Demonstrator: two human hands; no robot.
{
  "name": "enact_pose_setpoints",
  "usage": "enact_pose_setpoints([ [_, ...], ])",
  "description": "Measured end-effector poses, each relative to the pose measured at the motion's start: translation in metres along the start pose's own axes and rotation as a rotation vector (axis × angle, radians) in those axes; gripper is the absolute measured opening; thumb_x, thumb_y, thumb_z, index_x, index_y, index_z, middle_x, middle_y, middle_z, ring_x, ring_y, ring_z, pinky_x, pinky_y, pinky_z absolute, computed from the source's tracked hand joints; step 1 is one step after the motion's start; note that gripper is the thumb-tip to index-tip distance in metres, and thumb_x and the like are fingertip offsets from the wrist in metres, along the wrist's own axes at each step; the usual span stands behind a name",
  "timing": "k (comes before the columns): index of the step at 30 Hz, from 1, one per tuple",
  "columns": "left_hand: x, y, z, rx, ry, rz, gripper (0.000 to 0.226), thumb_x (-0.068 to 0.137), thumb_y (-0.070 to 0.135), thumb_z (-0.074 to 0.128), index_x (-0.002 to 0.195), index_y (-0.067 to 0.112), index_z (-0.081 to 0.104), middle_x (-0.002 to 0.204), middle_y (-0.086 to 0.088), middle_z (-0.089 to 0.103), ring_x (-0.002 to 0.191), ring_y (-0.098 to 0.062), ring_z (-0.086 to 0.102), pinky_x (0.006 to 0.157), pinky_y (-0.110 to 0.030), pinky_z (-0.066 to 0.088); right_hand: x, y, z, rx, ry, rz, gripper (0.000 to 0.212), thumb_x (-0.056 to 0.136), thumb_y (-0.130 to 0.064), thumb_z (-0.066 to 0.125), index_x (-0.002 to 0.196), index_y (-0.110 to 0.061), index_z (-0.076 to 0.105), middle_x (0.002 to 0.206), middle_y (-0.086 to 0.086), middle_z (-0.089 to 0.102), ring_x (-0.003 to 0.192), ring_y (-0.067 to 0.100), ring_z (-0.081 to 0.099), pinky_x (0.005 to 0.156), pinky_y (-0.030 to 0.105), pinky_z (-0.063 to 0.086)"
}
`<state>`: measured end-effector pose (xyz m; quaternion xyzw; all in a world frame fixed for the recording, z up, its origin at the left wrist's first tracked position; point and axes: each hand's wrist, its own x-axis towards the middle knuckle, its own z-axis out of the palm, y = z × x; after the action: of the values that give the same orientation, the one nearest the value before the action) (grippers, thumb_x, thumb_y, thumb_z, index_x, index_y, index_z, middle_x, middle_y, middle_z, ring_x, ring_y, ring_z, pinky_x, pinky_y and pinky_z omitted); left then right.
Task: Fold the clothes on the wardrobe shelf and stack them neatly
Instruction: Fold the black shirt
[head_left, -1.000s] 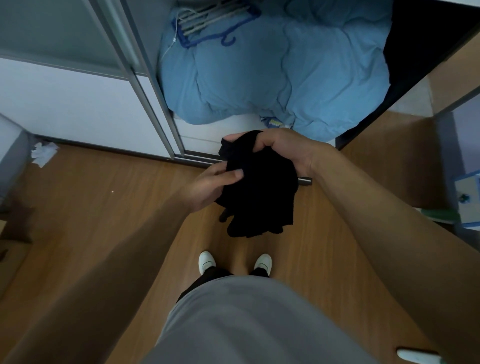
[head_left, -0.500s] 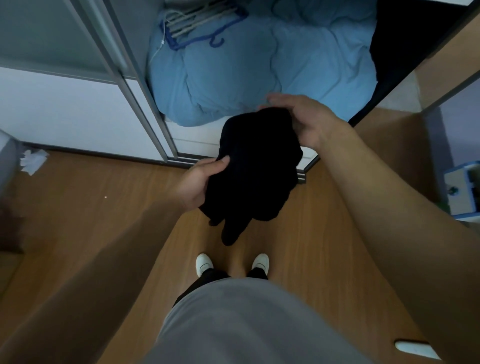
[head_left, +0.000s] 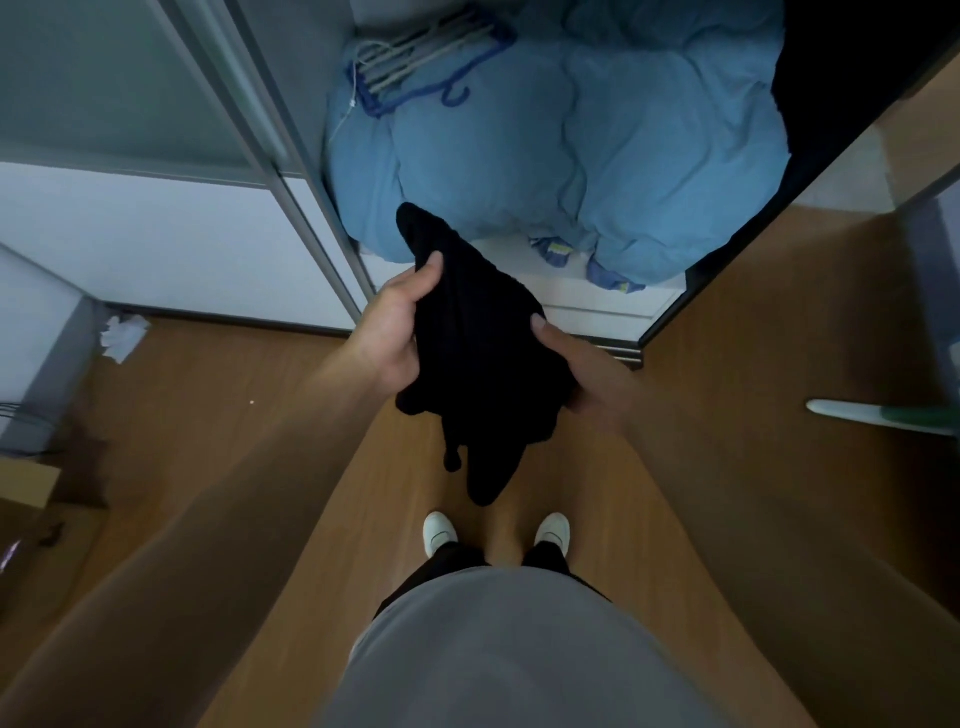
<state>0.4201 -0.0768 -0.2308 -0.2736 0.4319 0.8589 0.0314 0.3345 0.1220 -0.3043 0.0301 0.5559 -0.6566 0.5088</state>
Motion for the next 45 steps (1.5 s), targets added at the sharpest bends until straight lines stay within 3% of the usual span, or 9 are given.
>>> enact_pose_setpoints([
  [3,-0.002,0.008,-0.006,0.081,0.009,-0.046,0.041,0.099,0.041,0.057,0.125,0.011,0.066,0.123,-0.009,0.071,0.114,-0.025,0.068,0.091,-0.036,0.057,-0.005,-0.012,0.006,-0.018,0.185,-0.242,0.031,0.084,-0.032,0.078,0.111,-0.016,0.073,0.110,0.008,0.076,0.103,0.022,0.072,0.080,0.026,0.058],
  [7,-0.003,0.024,-0.012,0.218,0.065,-0.141,0.042,0.093,0.045,0.064,0.118,0.012,0.069,0.116,-0.009,0.074,0.104,-0.024,0.072,0.076,-0.031,0.060,-0.011,-0.034,0.008,0.006,0.283,-0.384,0.024,0.087,-0.034,0.074,0.107,-0.022,0.074,0.102,0.003,0.078,0.099,0.021,0.073,0.078,0.029,0.059],
  [13,-0.003,0.038,0.009,0.186,-0.007,-0.196,0.051,0.087,0.041,0.068,0.121,0.003,0.067,0.115,-0.016,0.072,0.104,-0.030,0.072,0.078,-0.036,0.060,-0.013,-0.040,0.029,-0.452,-0.071,-0.404,0.060,0.068,-0.047,0.087,0.122,-0.040,0.062,0.123,-0.009,0.069,0.118,0.010,0.063,0.096,0.029,0.054],
  [18,0.005,0.047,0.018,0.225,-0.007,-0.166,0.046,0.090,0.039,0.068,0.119,0.003,0.068,0.110,-0.015,0.074,0.098,-0.027,0.074,0.075,-0.033,0.060,-0.010,-0.043,0.043,-0.564,-0.071,-0.406,0.058,0.073,-0.038,0.085,0.123,-0.045,0.054,0.120,-0.022,0.067,0.113,-0.003,0.061,0.092,0.018,0.051],
  [26,0.022,0.016,-0.018,0.643,0.401,0.191,0.027,0.099,0.041,0.054,0.096,0.019,0.069,0.098,-0.001,0.073,0.087,-0.015,0.069,0.078,-0.032,0.055,-0.013,-0.043,0.044,-0.127,0.145,-0.423,0.024,0.082,-0.017,0.079,0.094,-0.035,0.070,0.092,-0.016,0.077,0.087,0.004,0.073,0.067,0.017,0.056],
  [32,0.013,-0.034,-0.033,0.555,-0.063,0.010,0.079,0.084,0.075,0.054,0.144,0.025,0.050,0.141,0.007,0.059,0.131,-0.010,0.054,0.118,-0.039,0.032,-0.021,-0.052,0.047,-0.051,0.158,-0.315,0.020,0.083,-0.017,0.079,0.100,-0.025,0.070,0.093,-0.006,0.078,0.089,0.012,0.075,0.069,0.024,0.059],
  [36,0.017,-0.029,-0.020,0.388,-0.152,0.008,0.068,0.093,0.057,0.056,0.142,0.011,0.051,0.136,-0.005,0.064,0.127,-0.018,0.059,0.112,-0.034,0.042,-0.028,-0.064,0.051,-0.058,0.128,-0.211,0.034,0.085,-0.014,0.076,0.117,-0.012,0.068,0.110,0.008,0.075,0.101,0.022,0.073,0.085,0.036,0.059],
  [41,0.018,-0.020,-0.024,0.162,-0.079,-0.066,0.048,0.089,0.044,0.067,0.129,0.016,0.063,0.127,-0.007,0.070,0.117,-0.023,0.066,0.086,-0.029,0.058,-0.045,-0.093,0.031,-0.048,0.220,-0.133,0.036,0.085,-0.007,0.074,0.119,0.000,0.067,0.100,0.013,0.076,0.084,0.022,0.075,0.070,0.032,0.062],
  [45,0.019,-0.013,-0.021,0.086,0.053,-0.084,0.043,0.084,0.046,0.072,0.118,0.020,0.071,0.117,-0.002,0.074,0.107,-0.020,0.071,0.078,-0.029,0.059,-0.048,-0.104,0.009,0.221,0.313,-0.150,0.038,0.088,-0.011,0.072,0.124,-0.001,0.066,0.100,0.011,0.075,0.086,0.022,0.073,0.080,0.037,0.061],
])
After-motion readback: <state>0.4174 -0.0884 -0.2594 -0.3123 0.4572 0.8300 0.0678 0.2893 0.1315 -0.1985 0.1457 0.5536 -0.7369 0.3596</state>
